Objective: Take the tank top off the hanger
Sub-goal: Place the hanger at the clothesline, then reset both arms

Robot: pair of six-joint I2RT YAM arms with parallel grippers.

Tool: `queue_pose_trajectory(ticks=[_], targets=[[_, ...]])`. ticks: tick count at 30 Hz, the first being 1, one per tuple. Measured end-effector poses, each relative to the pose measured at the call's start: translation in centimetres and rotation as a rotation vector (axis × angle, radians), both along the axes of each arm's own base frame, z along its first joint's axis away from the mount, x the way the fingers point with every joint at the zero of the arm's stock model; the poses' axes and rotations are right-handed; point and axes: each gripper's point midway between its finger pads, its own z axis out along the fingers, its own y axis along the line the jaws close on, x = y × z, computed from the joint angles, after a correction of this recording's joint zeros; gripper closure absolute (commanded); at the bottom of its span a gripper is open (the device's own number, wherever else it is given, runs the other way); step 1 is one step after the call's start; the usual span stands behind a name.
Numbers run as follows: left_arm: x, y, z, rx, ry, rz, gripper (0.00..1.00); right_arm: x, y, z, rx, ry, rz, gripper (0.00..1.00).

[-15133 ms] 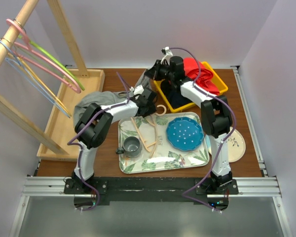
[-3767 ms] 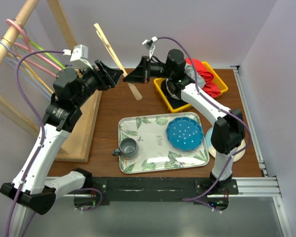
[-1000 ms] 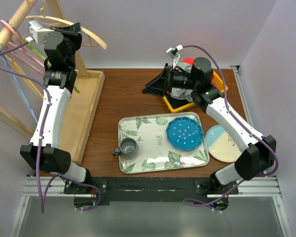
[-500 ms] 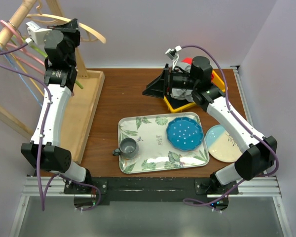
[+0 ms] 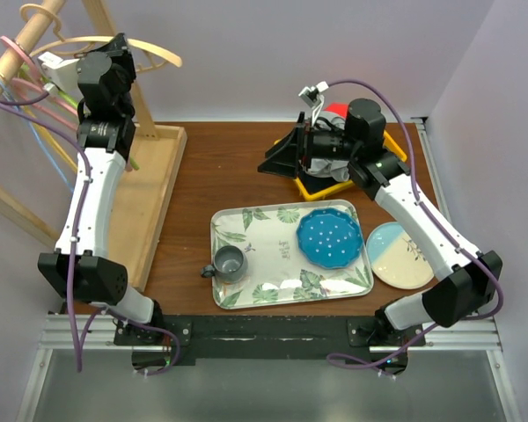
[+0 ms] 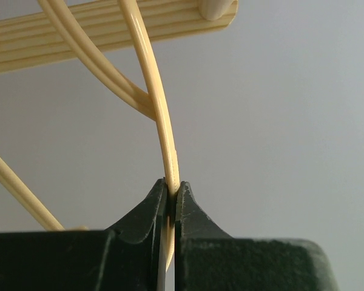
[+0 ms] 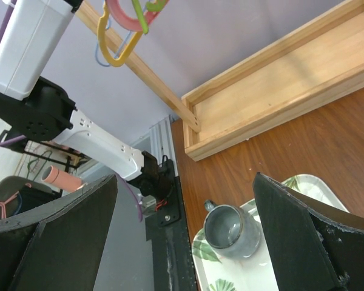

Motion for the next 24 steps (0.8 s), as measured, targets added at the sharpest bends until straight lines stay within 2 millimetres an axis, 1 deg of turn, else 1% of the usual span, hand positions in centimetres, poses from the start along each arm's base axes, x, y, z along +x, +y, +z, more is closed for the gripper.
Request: queue_pose_trajectory(ticks=[2,3,5,6,9,12,15,19,24], targets=[[0.1,0.1,-0.2,-0.014,0.001,0.002,0.91,-0.1,-0.1,0.4,0.003,-0.013,0.0,0.01],[0.1,0.1,-0.1,-0.017,-0.001,0.001,0.81,-0.1,-0.1,0.5,0.004,-0.016,0.0,0.01],[0.1,0.1,-0.1,-0.021,-0.002,-0.003,0.68,-0.1,-0.2,0.5,0.004,-0.017,-0.002,0.01],[0.1,0.0,-0.1,-0.021,-0.003,-0.005,0.57,-0.1,-0.2,0.4,0.003,-0.016,-0.003,0.01],[0.0,-0.2,-0.2,-0.012,-0.002,-0.021,0.42,0.0,-0.2,0.4,0.002,-0.013,-0.005,0.01],[-0.6,-0.9,-0.4,0.003,0.003,-0.062,0.35,0.1,-0.3,0.4,0.003,-0.011,-0.012,0.01],[-1.3,-1.8,-0.8,0.02,0.013,-0.114,0.23,0.3,-0.3,0.4,0.002,-0.011,-0.022,0.01],[-3.2,-3.1,-1.7,0.063,0.033,-0.187,0.19,0.3,-0.3,0.4,0.002,-0.01,-0.025,0.01],[-4.8,-3.5,-2.4,0.171,0.094,-0.212,0.14,0.4,-0.3,0.3,-0.002,-0.004,-0.032,0.01]])
